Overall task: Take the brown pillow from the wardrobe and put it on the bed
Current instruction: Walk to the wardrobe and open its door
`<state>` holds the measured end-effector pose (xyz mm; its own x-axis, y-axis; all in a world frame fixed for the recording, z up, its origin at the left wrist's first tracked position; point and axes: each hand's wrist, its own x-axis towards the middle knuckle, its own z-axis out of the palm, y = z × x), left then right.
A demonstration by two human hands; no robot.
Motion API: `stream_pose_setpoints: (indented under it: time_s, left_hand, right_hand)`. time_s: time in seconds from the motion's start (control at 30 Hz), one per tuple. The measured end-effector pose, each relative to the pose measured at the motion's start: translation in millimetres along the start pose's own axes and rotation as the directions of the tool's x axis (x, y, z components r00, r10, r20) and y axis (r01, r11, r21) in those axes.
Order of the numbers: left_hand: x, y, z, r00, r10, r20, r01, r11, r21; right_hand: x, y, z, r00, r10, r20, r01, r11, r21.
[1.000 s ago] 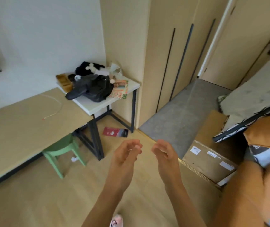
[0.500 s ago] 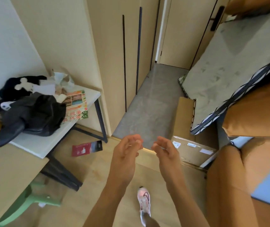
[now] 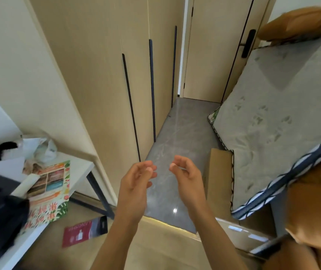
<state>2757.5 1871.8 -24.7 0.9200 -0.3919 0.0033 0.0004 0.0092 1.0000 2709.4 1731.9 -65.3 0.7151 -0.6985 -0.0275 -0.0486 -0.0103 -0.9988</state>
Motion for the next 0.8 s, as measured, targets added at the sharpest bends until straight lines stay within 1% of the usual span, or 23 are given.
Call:
stream_pose_setpoints:
  time_s: [0.17, 0.37, 0.47, 0.6, 0.7, 0.8]
  left_hand:
    - [82, -2, 23, 1.000, -0.004, 0.004, 0.004, 1.000, 0.011]
    - [219, -18, 51, 1.000, -0.029, -0.001, 0.029, 0.999, -0.026]
    - [294, -16, 63, 1.000, -0.004, 0.006, 0.004, 0.999, -0.044]
    - [395, 1, 79, 1.000, 0.019, 0.014, -0.019, 0.998, -0.053]
    - [451, 11, 89, 0.999, 0.042, 0.025, -0.041, 0.998, -0.054]
    - [498, 13, 97, 0.999, 0.052, 0.017, -0.051, 0.998, -0.036]
  right_hand:
    - [78, -2, 4, 0.999, 0.032, -0.014, -0.032, 0.999, -0.002]
    - [193, 5, 18, 0.998, 0.044, -0.036, -0.045, 0.998, -0.035]
    - [258, -6, 31, 1.000, 0.021, -0.018, -0.022, 0.998, -0.055]
    - [353, -32, 48, 0.998, -0.018, -0.056, 0.016, 0.999, -0.044]
    - [407, -43, 61, 0.997, -0.040, -0.066, 0.037, 0.999, -0.039]
    - [455, -46, 76, 0.998, -0.044, -0.035, 0.043, 0.999, -0.024]
